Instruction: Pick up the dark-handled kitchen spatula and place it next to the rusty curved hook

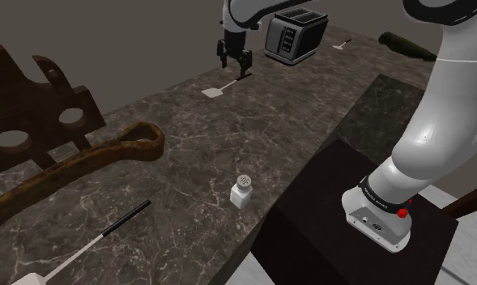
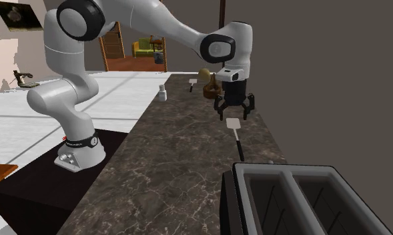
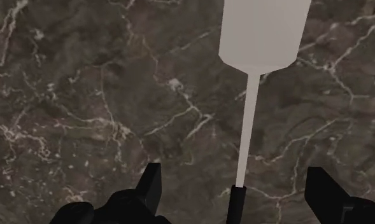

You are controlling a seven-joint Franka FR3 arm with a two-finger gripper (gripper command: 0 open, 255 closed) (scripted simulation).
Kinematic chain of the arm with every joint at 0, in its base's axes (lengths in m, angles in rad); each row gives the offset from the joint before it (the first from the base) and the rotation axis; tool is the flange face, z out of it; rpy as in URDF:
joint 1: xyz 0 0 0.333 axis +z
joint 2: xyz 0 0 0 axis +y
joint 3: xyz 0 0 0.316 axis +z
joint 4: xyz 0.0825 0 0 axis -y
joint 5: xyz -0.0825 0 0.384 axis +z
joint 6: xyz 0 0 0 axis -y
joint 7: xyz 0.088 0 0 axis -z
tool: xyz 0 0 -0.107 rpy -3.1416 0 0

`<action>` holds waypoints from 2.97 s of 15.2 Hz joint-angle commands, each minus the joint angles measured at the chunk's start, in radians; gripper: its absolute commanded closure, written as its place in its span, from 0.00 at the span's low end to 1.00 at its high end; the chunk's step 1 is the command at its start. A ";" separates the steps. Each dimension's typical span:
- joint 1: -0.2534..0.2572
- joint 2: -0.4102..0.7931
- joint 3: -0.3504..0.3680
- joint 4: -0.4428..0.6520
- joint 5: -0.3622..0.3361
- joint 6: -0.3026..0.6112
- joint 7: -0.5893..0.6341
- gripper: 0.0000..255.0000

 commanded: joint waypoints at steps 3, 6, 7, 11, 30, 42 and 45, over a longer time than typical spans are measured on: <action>0.020 0.093 -0.030 0.082 -0.021 -0.002 0.073 0.00; 0.021 0.107 -0.035 0.063 -0.029 0.031 0.078 0.00; 0.021 0.113 -0.036 0.057 -0.032 0.041 0.080 0.00; 0.021 0.127 -0.041 0.044 -0.039 0.068 0.084 0.00; 0.019 0.110 -0.036 0.060 -0.030 0.037 0.077 1.00; 0.017 0.060 -0.022 0.148 -0.002 -0.097 0.052 1.00; 0.019 0.051 -0.019 0.176 0.003 -0.133 0.047 1.00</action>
